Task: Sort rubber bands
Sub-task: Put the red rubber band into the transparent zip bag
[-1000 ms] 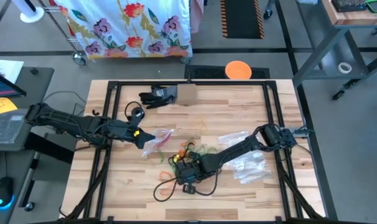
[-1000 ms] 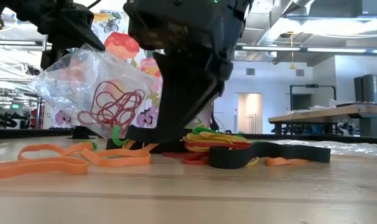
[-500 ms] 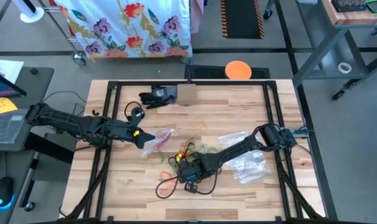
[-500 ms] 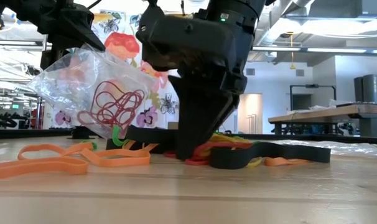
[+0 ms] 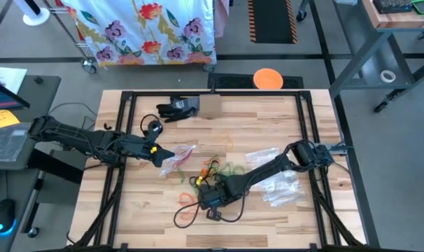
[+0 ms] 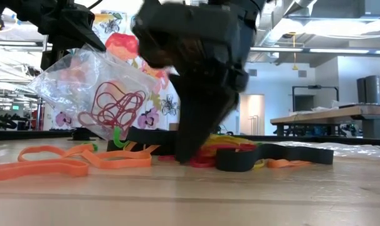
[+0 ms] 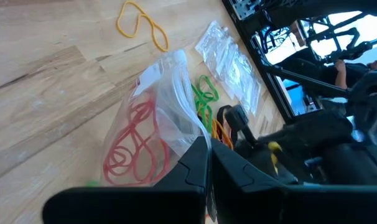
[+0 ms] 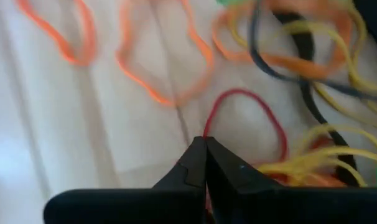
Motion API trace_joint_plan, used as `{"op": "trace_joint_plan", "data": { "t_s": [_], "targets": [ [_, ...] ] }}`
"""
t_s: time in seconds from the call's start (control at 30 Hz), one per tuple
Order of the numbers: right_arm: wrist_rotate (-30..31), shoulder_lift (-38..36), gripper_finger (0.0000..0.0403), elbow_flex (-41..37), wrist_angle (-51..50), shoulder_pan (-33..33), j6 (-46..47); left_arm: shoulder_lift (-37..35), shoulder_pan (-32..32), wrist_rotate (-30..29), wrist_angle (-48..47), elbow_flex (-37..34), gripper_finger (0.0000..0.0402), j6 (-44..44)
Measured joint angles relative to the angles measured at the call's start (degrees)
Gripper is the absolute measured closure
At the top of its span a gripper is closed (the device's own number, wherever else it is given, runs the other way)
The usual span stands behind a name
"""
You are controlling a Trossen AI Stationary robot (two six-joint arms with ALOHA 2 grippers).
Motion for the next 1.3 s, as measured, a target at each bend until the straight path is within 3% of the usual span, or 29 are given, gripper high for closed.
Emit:
{"op": "trace_joint_plan", "data": {
  "t_s": [0.3,0.47,0.63,0.7,0.87,1.03,1.3],
  "targets": [
    [7.44,-0.44,0.0402,16.99,-10.6,0.09,-9.99,0.0,0.01,0.0,-0.02,0.0,0.0402,0.28],
    [16.27,-0.5,0.0403,26.96,-23.01,1.23,-10.4,0.0,-0.01,0.03,-0.04,0.0,0.0401,0.81],
    [29.04,-0.55,0.0403,35.53,-36.05,2.22,-7.16,-0.02,-0.01,0.59,-0.04,0.0,0.0402,0.85],
    [34.64,-2.74,0.0403,34.37,-37.48,2.46,-5.8,-0.02,-0.01,0.59,-0.08,0.0,0.0402,0.85],
    [40.55,-6.2,0.0403,34.1,-47.91,2.18,2.54,-0.01,0.01,0.6,-0.07,0.0,0.0402,0.86],
    [41.31,-7.19,0.0403,34.1,-49.76,0.03,3.75,0.0,0.0,0.59,-0.03,0.0,0.0402,0.85],
    [36.13,-7.19,0.0403,34.1,-33.06,-3.9,-12.15,0.0,0.01,0.55,-0.02,-0.02,0.0402,-0.31]
  ]
}}
